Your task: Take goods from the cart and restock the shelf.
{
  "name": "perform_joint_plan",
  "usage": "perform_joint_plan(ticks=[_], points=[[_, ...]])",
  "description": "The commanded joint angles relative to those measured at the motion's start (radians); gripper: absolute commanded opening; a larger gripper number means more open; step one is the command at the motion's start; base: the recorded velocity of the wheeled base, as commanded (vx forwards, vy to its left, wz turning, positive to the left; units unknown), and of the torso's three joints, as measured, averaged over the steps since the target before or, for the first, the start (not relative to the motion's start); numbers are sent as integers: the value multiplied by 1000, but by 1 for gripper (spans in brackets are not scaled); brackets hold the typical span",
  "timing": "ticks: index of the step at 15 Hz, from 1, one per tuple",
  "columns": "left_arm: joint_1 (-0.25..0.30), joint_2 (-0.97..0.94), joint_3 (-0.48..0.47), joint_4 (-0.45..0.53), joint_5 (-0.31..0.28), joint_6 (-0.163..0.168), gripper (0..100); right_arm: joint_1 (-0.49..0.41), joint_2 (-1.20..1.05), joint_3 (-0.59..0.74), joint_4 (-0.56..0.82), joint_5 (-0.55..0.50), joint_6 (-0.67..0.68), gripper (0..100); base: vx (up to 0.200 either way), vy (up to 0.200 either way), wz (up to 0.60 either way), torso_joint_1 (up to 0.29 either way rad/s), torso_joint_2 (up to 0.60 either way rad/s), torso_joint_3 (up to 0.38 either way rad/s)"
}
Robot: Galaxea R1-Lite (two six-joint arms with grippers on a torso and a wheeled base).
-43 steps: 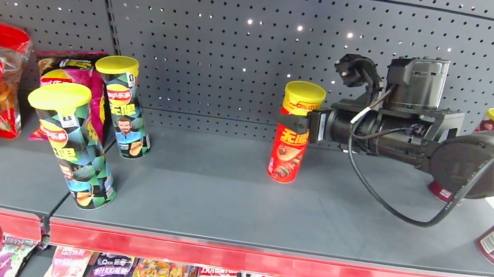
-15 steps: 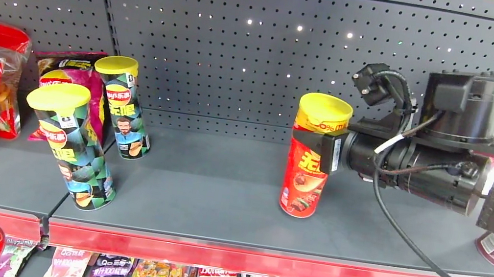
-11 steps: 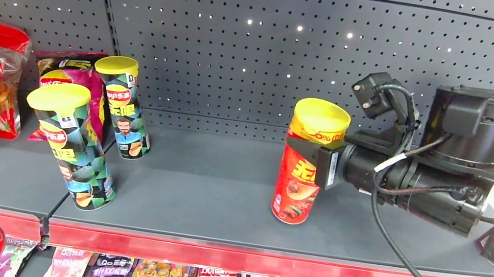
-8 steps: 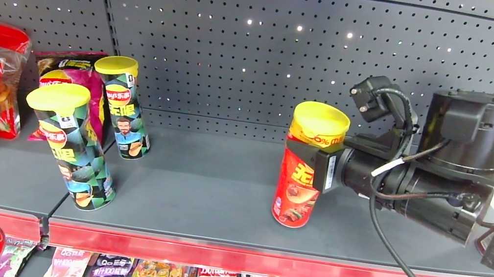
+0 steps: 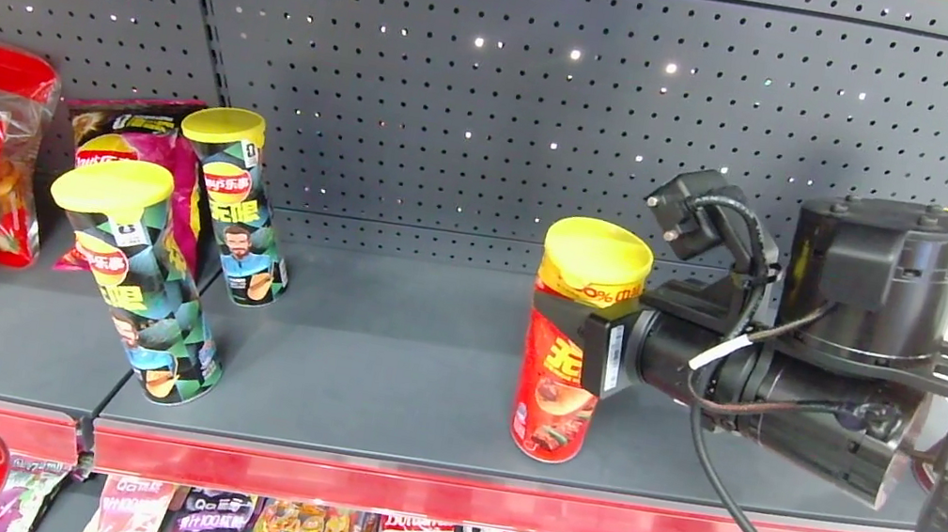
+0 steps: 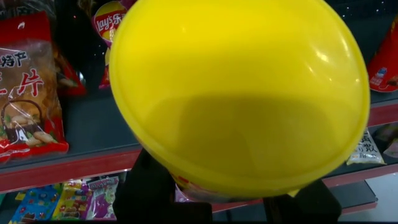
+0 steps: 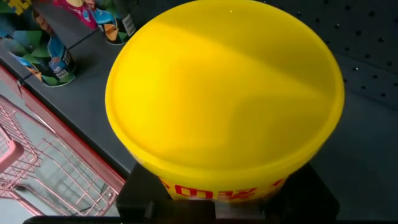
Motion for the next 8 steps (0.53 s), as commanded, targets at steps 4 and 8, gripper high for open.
perform_joint_plan(ticks=[4,8], points=[[0,-2,0,0,0,0,0,38,12,-5,-1,-38,9,0,0,0,0,0,0,0],[0,0,0,0,0,0,0,73,11,-2,-1,-70,59,0,0,0,0,0,0,0]])
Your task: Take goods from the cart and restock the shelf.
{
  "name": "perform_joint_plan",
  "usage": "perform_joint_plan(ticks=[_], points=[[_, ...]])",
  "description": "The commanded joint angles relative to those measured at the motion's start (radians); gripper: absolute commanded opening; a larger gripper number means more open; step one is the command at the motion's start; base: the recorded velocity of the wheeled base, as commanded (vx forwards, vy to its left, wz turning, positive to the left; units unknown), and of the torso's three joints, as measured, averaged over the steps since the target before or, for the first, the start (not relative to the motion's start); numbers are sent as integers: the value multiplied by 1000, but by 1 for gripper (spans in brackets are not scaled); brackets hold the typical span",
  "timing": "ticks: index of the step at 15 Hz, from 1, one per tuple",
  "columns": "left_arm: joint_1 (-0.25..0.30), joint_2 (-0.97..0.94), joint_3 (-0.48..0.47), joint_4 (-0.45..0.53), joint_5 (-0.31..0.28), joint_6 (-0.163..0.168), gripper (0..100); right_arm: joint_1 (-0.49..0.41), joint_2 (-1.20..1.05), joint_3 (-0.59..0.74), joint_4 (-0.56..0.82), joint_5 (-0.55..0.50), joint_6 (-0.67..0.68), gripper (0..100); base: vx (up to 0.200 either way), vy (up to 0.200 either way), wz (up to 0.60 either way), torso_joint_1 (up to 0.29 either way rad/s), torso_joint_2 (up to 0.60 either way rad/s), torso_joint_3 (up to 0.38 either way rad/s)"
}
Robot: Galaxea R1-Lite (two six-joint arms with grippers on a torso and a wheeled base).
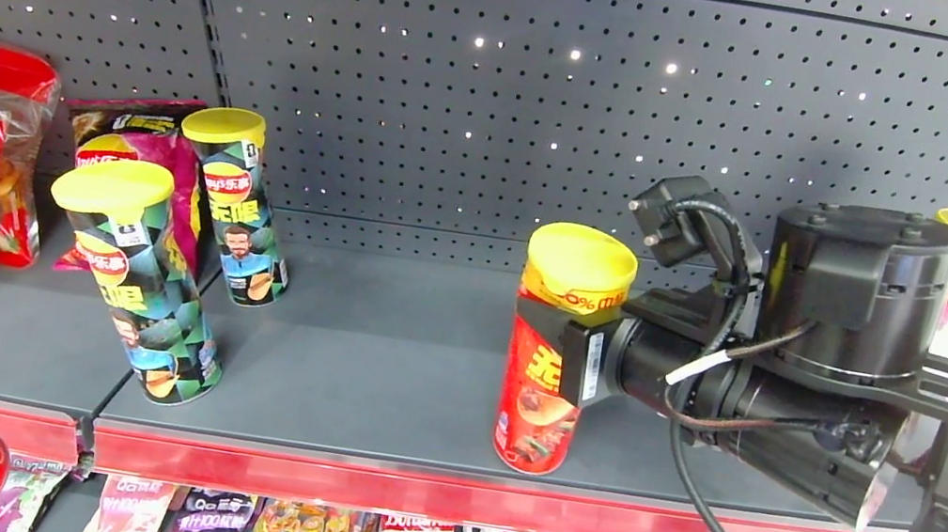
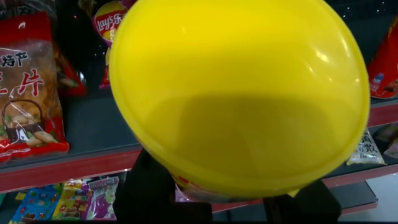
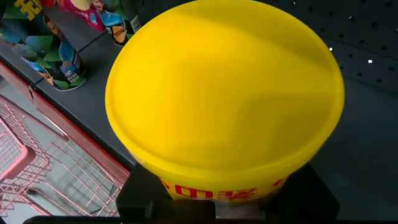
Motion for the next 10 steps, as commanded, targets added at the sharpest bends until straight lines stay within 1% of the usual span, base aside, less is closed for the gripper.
perform_joint_plan(ticks=[1,10], points=[[0,0,0,0,0,0,0,16,0,5,0,-7,8,0,0,0,0,0,0,0],[0,4,1,0,0,0,0,17,-6,31,0,-10,0,0,0,0,0,0,0,0]])
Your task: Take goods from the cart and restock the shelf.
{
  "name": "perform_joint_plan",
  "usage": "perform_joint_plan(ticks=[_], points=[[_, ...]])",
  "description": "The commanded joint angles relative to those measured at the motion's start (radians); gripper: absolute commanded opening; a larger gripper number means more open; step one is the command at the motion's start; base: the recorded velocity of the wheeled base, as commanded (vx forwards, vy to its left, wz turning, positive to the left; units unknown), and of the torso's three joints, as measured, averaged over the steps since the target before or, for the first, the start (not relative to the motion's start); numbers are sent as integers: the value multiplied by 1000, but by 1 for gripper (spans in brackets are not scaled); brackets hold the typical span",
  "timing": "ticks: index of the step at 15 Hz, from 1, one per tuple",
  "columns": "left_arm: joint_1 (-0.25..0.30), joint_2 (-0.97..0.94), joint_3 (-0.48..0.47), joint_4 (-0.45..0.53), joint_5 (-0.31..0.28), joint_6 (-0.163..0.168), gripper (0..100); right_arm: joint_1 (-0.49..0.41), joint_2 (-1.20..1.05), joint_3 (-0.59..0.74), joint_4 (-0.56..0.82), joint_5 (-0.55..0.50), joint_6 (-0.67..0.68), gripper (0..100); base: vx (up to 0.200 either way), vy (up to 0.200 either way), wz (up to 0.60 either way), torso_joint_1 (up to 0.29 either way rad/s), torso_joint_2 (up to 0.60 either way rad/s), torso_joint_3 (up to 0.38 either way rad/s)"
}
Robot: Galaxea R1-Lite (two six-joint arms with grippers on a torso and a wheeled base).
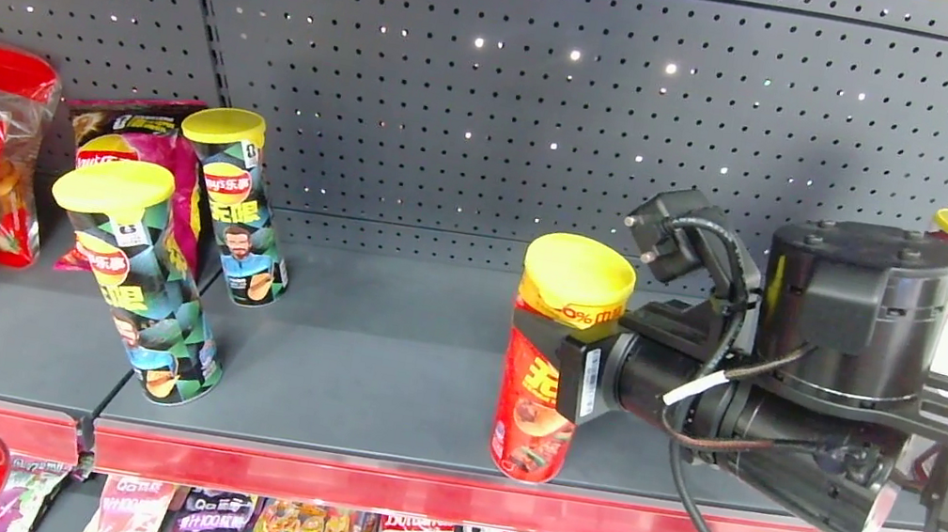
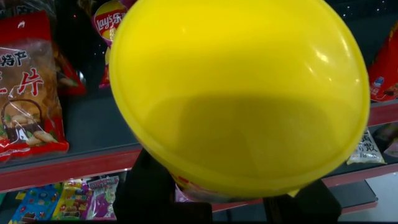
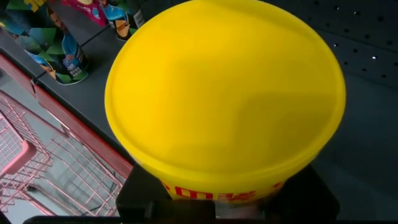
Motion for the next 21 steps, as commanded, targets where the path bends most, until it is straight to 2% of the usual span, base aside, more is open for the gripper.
perform_joint_plan(ticks=[1,10,11,17,21], points=[[0,2,5,0,0,0,0,1,-2,1,3,0,-1,0,0,0,0,0,0,0],[0,-1,8,0,-1,0,0,-1,1,7,5,0,-15,0,0,0,0,0,0,0],[0,-1,8,0,0,0,0,-1,1,7,3,0,-15,100,0,0,0,0,0,0],[0,-3,11,0,-1,0,0,1,-22,8,5,-4,-17,100,0,0,0,0,0,0],[0,-3,11,0,-1,0,0,2,-90,60,5,-4,-15,100,0,0,0,0,0,0]])
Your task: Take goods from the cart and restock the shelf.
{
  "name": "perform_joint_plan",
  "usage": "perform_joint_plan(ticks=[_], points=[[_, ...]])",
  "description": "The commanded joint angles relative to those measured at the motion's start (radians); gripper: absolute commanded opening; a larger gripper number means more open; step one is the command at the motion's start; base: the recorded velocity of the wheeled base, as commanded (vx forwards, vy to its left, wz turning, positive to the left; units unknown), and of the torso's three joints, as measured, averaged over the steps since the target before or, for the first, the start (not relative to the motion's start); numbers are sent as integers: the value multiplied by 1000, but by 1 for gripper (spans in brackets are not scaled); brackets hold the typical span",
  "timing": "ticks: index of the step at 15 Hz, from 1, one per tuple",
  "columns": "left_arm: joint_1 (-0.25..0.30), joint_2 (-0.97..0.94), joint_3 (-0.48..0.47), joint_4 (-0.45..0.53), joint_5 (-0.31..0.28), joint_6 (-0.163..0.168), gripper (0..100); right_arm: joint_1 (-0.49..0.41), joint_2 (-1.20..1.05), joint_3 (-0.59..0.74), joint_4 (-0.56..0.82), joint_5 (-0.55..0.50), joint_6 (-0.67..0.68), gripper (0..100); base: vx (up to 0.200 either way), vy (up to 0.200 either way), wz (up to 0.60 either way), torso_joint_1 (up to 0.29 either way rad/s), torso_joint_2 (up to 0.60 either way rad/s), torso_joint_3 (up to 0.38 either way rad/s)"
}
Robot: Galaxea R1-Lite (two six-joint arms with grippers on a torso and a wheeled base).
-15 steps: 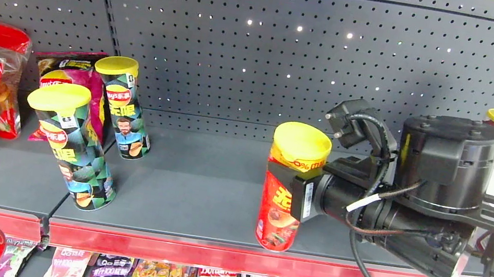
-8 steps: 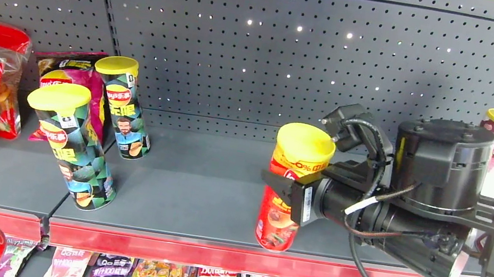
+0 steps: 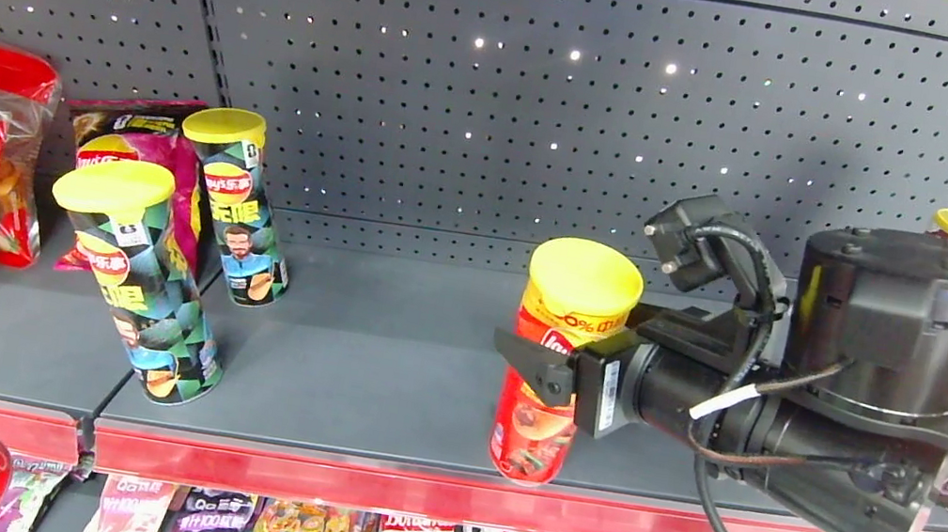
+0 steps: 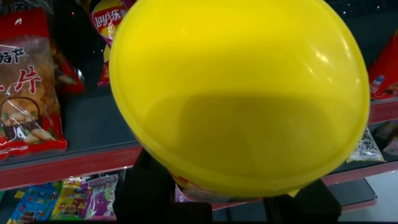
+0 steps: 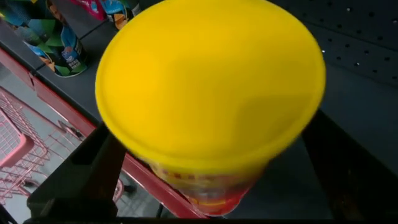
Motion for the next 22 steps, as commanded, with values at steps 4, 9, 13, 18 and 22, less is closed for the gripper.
perform_joint_plan(ticks=[4,9,13,18,22], points=[[0,4,2,0,-2,0,0,38,-143,126,1,2,3,100,0,0,0,0,0,0],[0,8,4,0,-6,0,0,62,-298,269,1,4,-31,100,0,0,0,0,0,0],[0,10,33,-3,-6,3,0,-76,-454,373,8,12,-48,100,0,0,0,0,0,0],[-2,14,11,-6,-9,4,0,-458,-715,529,79,134,-148,100,0,0,0,0,0,0],[-12,10,4,41,-44,57,0,-547,-1119,505,565,104,-168,100,0,0,0,0,0,0]])
